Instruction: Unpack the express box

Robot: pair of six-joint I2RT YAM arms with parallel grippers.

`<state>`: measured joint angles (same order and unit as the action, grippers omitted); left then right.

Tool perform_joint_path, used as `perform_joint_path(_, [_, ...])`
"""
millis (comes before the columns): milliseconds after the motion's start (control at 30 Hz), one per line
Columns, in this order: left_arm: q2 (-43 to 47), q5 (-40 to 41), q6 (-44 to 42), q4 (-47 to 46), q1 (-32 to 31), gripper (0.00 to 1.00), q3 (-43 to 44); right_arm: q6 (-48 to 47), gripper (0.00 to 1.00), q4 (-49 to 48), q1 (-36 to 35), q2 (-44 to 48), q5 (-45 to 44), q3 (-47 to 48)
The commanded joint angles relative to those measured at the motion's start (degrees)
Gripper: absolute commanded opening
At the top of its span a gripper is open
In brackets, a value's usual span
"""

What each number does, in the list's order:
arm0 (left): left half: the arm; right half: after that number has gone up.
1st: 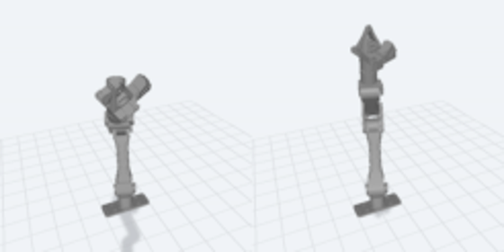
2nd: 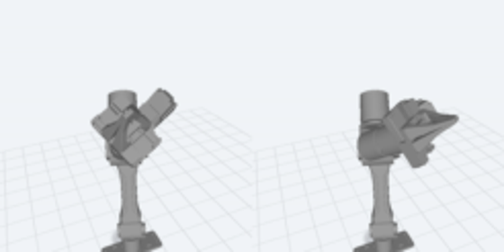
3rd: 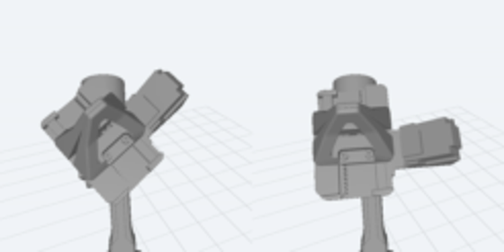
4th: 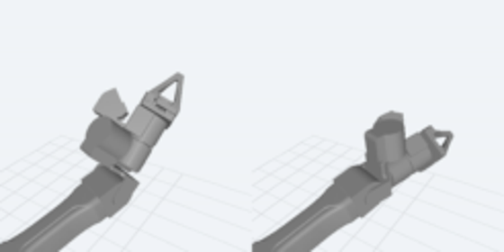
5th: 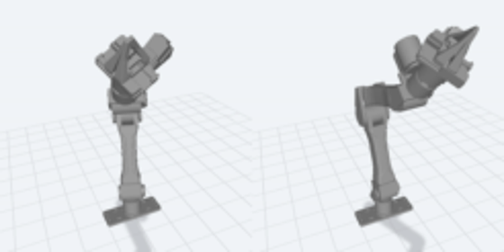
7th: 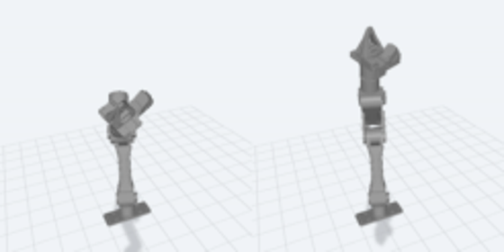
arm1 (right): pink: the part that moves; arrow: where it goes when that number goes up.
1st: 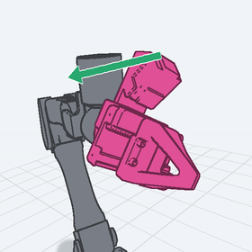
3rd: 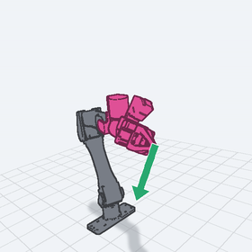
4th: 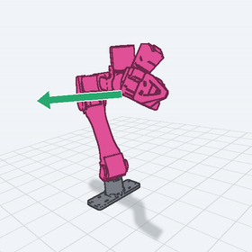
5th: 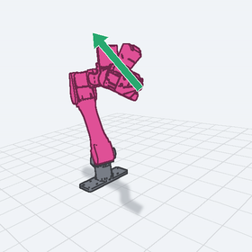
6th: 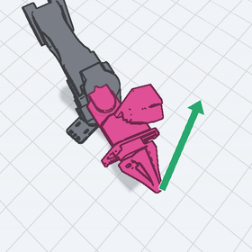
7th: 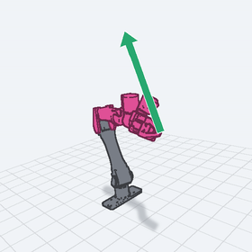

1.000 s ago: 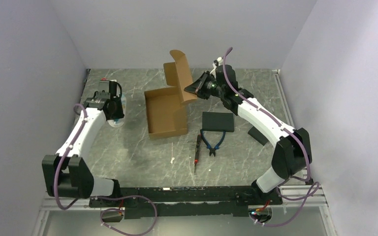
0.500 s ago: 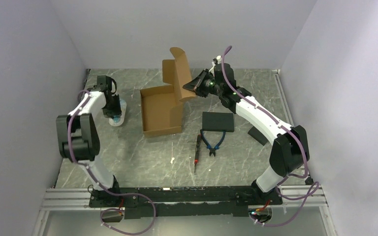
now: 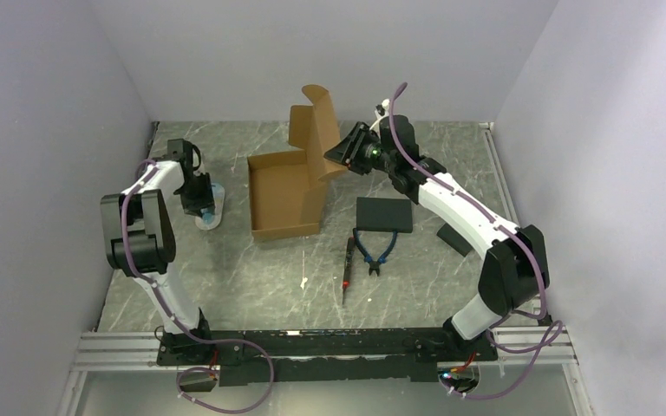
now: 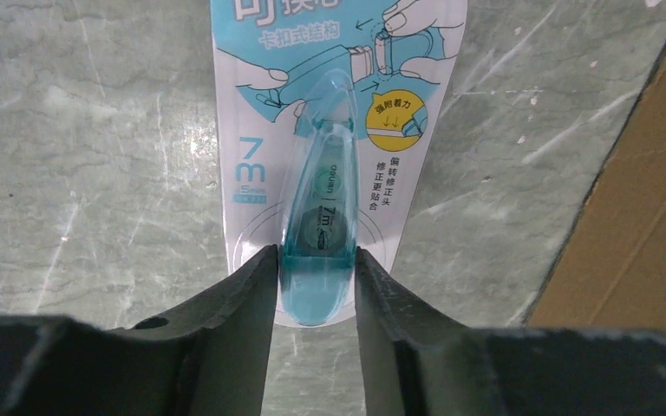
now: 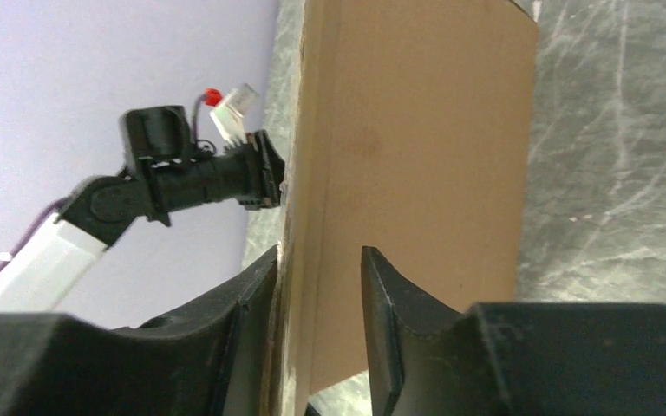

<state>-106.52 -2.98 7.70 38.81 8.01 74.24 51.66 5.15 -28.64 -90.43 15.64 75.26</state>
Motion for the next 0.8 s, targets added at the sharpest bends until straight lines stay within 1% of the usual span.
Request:
perform_joint_path(0, [5.8, -0.36, 0.73, -0.94, -0.31, 0.45, -0.75, -5.58, 0.44, 2.89, 0.21, 2.88, -1.07, 3.23])
perform_joint_path(67, [7.25, -0.36, 0.86, -1.47, -0.48, 0.48, -1.56, -6.85, 0.51, 4.24, 0.17, 3.13, -1.66, 3.66])
perform_joint_path(100, [7.81, -0.35, 0.83, -1.68, -0.58, 0.49, -1.82, -7.57, 0.57, 4.79, 0.17, 3.26, -1.97, 3.93])
perform_joint_path(267, [10.65, 0.07, 0.64, -2.7, -1.35, 0.53, -2.96, -11.55, 0.77, 8.15, 0.17, 3.3, -2.06, 6.21])
perform_joint_path(300, [11.12, 0.08, 0.64, -2.84, -1.48, 0.56, -3.17, -12.89, 0.81, 8.84, 0.17, 3.41, -1.79, 6.77])
perform_joint_path(333, [11.56, -0.13, 0.57, -2.92, -1.58, 0.62, -3.31, -13.83, 0.84, 9.7, 0.14, 3.42, -1.48, 7.46])
perform_joint_path(367, [11.92, -0.36, 0.55, -3.02, -1.64, 0.66, -3.42, -14.92, 0.88, 10.56, 0.15, 3.39, -1.11, 8.37])
perform_joint_path(400, [12.4, -0.5, 0.56, -3.29, -1.68, 0.69, -3.54, -15.91, 0.91, 11.57, 0.15, 3.42, -0.73, 9.33])
perform_joint_path(467, [13.48, -0.54, 0.55, -3.77, -2.06, 0.72, -4.13, -18.07, 0.95, 13.91, 0.14, 3.25, -0.08, 11.66])
perform_joint_path(567, [15.91, -0.44, 0.7, -4.54, -2.36, 0.76, -5.13, -21.14, 0.99, 17.7, 0.08, 3.45, 0.97, 15.19])
perform_joint_path(700, [19.37, -1.63, 2.04, -3.98, -3.08, 0.78, -5.89, -23.88, 1.0, 20.97, 0.1, 5.83, 1.61, 18.38])
perform_joint_path(767, [21.77, -3.32, 3.42, -1.73, -3.67, 0.83, -4.59, -25.22, 1.0, 22.84, 0.15, 7.64, 1.61, 19.73])
